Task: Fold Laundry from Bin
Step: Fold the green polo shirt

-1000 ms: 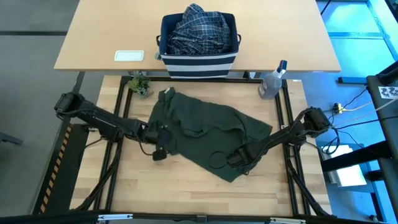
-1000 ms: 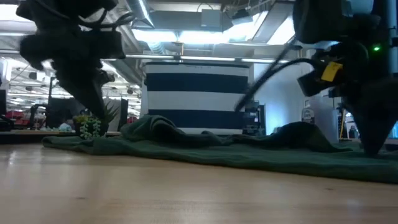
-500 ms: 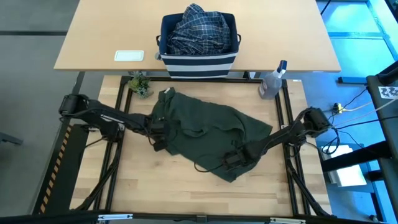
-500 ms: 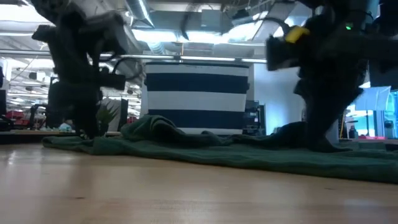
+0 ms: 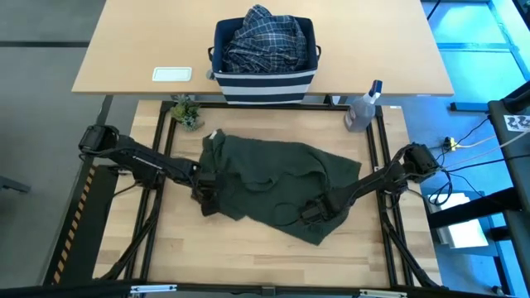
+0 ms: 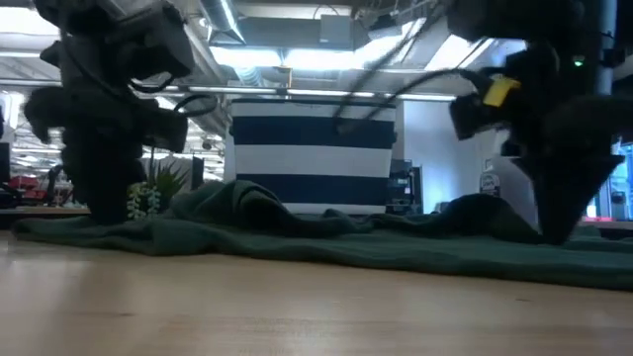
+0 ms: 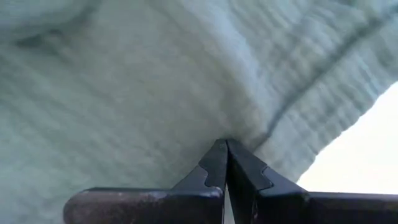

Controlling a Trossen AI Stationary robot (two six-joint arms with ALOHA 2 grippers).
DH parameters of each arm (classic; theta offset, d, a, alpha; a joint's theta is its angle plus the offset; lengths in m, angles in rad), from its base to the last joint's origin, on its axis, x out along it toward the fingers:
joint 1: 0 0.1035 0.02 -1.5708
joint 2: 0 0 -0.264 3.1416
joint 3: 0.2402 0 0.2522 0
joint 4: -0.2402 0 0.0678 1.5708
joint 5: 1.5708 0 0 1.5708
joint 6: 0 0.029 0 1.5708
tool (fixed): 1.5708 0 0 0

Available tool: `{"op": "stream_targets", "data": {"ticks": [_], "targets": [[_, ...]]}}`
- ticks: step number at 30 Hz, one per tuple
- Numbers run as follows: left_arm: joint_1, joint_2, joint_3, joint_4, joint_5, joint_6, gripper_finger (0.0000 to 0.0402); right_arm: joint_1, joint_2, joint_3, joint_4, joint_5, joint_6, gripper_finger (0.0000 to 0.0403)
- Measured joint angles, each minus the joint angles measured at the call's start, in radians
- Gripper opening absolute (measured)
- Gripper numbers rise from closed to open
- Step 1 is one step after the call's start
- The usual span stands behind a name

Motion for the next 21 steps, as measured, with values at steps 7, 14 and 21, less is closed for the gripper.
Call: {"op": "stream_targets", "data": {"ticks": [7, 14, 21], "targets": [[-0.142, 0.000, 0.000, 0.157, 0.169, -0.071, 0.0001, 0.000, 0.000, 0.000, -0.215, 0.015, 0.023, 0.0001], [-0.221, 0.000, 0.053, 0.164, 0.066, 0.052, 0.0001, -0.001, -0.016, 0.000, -0.287, 0.064, 0.028, 0.0001], [-0.210, -0.034, 0.162, -0.088, -0.229, 0.115, 0.0001, 0.000, -0.051, 0.011, -0.156, 0.118, 0.009, 0.0001]]}}
